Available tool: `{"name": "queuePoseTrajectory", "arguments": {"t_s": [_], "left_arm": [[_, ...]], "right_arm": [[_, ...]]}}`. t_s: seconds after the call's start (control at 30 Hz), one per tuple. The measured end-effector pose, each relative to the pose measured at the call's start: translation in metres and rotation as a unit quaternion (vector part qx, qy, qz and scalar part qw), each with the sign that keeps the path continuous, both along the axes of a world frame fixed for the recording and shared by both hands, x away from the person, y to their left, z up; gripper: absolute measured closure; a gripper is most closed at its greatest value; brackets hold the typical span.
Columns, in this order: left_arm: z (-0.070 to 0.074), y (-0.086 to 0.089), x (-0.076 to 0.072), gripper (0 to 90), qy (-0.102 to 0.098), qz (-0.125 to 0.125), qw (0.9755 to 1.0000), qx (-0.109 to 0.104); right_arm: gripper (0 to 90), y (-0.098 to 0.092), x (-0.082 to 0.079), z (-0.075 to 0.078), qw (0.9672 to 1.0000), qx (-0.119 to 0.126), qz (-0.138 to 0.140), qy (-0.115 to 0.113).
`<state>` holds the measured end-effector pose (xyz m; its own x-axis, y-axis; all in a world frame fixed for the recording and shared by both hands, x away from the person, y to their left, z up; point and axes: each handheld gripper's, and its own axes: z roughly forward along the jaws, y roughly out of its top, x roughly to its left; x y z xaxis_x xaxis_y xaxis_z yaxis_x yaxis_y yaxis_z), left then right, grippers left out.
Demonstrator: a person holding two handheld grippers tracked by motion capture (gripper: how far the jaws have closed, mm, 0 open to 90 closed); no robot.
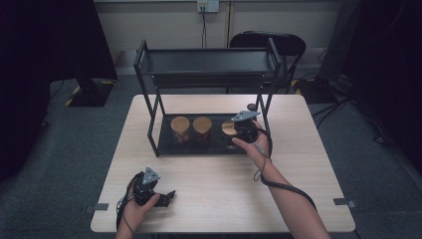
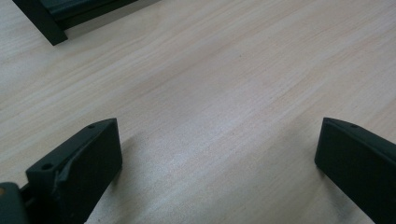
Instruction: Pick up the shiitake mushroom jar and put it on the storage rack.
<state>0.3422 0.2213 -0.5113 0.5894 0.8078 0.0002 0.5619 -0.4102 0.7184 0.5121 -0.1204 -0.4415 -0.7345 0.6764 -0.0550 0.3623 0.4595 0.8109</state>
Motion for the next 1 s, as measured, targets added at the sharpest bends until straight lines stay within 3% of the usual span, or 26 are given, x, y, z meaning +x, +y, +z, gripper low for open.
{"name": "queuePoseTrajectory", "arguments": {"t_s": [1.0], "left_arm": [[0.0, 0.0, 0.0, 0.3, -0.001, -0.002, 1.0, 0.003]], "right_arm": [[25.6, 0.011, 0.015, -0.01, 1.0, -0.001, -0.004, 0.003]]}}
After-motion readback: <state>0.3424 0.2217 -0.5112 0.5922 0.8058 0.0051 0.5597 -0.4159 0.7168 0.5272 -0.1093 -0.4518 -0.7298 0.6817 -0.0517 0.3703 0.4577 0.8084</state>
